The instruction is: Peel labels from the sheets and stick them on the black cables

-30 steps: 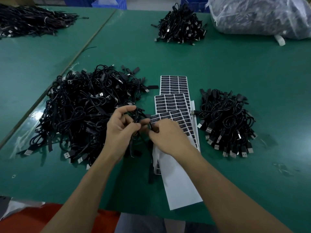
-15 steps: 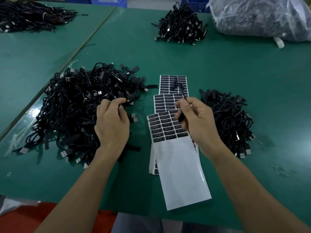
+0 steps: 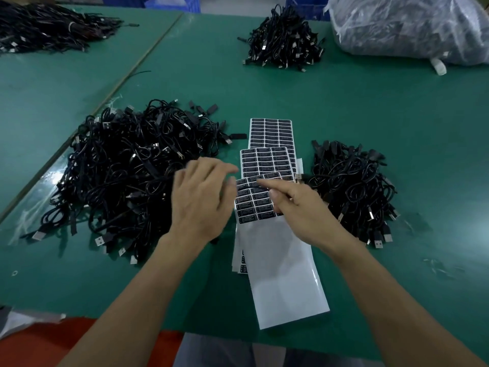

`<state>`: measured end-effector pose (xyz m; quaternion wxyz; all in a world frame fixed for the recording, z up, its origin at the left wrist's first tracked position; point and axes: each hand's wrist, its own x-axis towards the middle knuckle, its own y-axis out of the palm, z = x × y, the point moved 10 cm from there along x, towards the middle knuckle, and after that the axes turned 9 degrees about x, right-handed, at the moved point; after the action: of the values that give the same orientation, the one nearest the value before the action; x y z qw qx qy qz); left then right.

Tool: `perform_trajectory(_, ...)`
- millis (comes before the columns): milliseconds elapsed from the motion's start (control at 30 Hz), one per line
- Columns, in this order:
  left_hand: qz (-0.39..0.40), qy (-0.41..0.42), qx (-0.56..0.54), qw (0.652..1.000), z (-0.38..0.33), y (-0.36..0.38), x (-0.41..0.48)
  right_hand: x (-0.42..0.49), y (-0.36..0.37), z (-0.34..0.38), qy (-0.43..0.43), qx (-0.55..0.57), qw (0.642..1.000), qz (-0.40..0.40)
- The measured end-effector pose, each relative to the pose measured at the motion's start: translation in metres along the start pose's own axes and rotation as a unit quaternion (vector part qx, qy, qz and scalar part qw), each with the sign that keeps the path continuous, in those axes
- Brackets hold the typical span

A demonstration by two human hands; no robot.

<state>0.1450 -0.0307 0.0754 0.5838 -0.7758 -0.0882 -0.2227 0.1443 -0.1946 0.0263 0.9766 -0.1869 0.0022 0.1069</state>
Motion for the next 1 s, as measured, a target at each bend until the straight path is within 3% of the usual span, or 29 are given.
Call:
perform_trajectory(133,0.157,0.091,-0.036,0.983,-0.035,0.033,-0.002,0.000,0.014,0.009,-0.008,-0.009,0.997,0.070)
perform_trajectory(233,0.155,0.132,-0.026,0.979,-0.042,0.039,-0.005,-0.001,0.007,-0.002,0.035,0.053,0.997,0.037)
perform_trajectory(367,0.125,0.136,-0.039,0.982,-0.039,0.035,-0.005,-0.003,-0.011,-0.011,0.065,0.028,0.995,-0.066)
perform_trajectory(467,0.127,0.088,-0.025,0.988,-0.027,0.038,-0.006,-0.012,-0.019,-0.011,0.079,-0.100,0.985,-0.114)
perform_trajectory(567,0.121,0.039,-0.032,0.991,-0.018,0.040,-0.009,-0.023,-0.016,-0.015,0.134,-0.263,0.950,-0.102)
perform_trajectory(633,0.118,0.021,-0.028,0.992,-0.016,0.044,-0.010,-0.028,-0.014,-0.022,0.170,-0.292,0.937,-0.094)
perform_trajectory(900,0.207,0.035,0.038,0.977,-0.027,0.072,-0.018,-0.031,-0.023,-0.028,0.182,-0.188,0.958,-0.118)
perform_trajectory(1000,0.174,0.065,0.038,0.982,-0.030,0.066,-0.018,-0.029,-0.022,-0.023,0.141,-0.137,0.971,-0.137)
